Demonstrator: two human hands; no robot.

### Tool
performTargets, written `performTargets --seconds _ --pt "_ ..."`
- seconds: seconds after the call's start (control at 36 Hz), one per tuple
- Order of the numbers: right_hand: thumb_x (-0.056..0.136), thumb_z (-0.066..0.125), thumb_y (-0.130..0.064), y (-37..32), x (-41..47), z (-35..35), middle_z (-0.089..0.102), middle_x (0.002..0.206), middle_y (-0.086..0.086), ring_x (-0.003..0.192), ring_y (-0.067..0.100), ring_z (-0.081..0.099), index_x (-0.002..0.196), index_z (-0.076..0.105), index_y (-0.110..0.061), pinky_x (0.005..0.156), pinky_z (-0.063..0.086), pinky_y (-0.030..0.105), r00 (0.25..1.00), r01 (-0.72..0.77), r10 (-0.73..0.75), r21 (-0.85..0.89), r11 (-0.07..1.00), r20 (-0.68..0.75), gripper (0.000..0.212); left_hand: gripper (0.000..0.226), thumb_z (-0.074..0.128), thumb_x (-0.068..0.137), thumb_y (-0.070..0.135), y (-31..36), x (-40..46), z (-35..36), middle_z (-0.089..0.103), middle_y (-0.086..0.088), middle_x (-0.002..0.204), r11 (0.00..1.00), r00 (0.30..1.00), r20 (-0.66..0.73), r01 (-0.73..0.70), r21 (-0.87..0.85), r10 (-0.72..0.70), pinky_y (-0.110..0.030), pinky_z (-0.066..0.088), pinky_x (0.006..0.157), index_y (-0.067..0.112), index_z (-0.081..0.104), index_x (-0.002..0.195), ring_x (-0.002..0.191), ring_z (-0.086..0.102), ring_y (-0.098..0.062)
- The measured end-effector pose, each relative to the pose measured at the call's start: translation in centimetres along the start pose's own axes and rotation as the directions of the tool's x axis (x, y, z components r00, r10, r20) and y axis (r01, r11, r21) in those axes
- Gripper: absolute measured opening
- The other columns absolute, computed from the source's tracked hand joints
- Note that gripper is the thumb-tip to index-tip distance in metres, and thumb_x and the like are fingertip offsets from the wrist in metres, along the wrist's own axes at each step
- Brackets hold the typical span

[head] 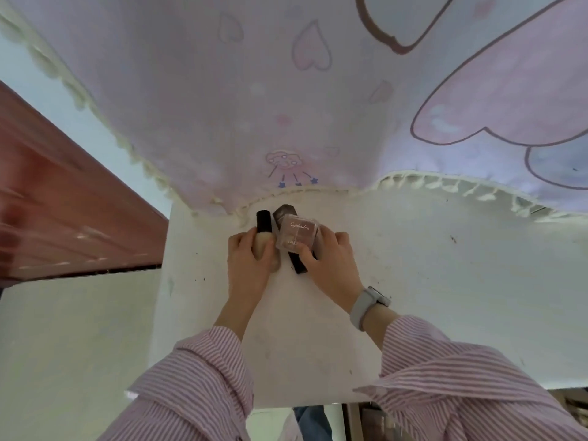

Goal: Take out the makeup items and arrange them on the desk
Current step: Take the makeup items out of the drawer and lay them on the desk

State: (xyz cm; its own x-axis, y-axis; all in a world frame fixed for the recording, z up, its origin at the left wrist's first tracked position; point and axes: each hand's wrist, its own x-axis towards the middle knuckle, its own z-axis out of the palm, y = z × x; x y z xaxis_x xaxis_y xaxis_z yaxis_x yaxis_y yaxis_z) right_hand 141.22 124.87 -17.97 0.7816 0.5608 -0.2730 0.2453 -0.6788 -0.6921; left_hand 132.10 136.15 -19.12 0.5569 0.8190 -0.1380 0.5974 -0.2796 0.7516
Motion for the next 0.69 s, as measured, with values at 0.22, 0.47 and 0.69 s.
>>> performTargets --seconds 0.22,0.47,0.69 --pt "0.092 0.048 -0.034 -1.1 0.2 -0.5 0.03 0.14 0.005 0.127 0.024 0.03 0.14 0.031 -0.019 0.103 0.027 0.038 0.999 -0.038 0.037 -0.035 0.999 -0.033 0.054 0.04 0.052 0.092 0.014 -0.4 -1.1 1.3 0.04 -0.014 0.138 0.981 0.985 -0.033 -0.167 0.098 0.171 -0.039 0.035 0.101 0.007 0.049 0.132 0.119 0.036 -0.034" --pt "0.09 0.049 -0.038 -0.5 1.1 -1.4 0.046 0.135 -0.005 0.13 0.019 0.025 0.143 0.024 -0.026 0.102 0.022 0.041 0.994 0.07 -0.057 -0.154 0.986 0.089 0.059 0.056 0.03 0.092 0.039 -1.2 -2.6 1.4 0.029 -0.004 0.151 0.882 0.918 0.083 -0.396 0.255 0.388 -0.04 0.021 0.105 0.013 0.037 0.141 0.139 0.011 -0.022" --pt "0.088 0.057 -0.009 -0.9 1.5 -2.8 0.058 0.089 -0.008 0.084 0.01 0.057 0.117 0.053 -0.01 0.072 0.044 0.007 0.992 -0.065 0.106 0.442 0.895 -0.07 0.03 0.06 0.02 0.096 0.051 -1.4 -2.4 1.3 0.034 -0.009 0.148 0.764 0.893 0.183 -0.446 0.465 0.41 -0.056 0.023 0.108 0.013 0.029 0.141 0.139 0.015 -0.03"
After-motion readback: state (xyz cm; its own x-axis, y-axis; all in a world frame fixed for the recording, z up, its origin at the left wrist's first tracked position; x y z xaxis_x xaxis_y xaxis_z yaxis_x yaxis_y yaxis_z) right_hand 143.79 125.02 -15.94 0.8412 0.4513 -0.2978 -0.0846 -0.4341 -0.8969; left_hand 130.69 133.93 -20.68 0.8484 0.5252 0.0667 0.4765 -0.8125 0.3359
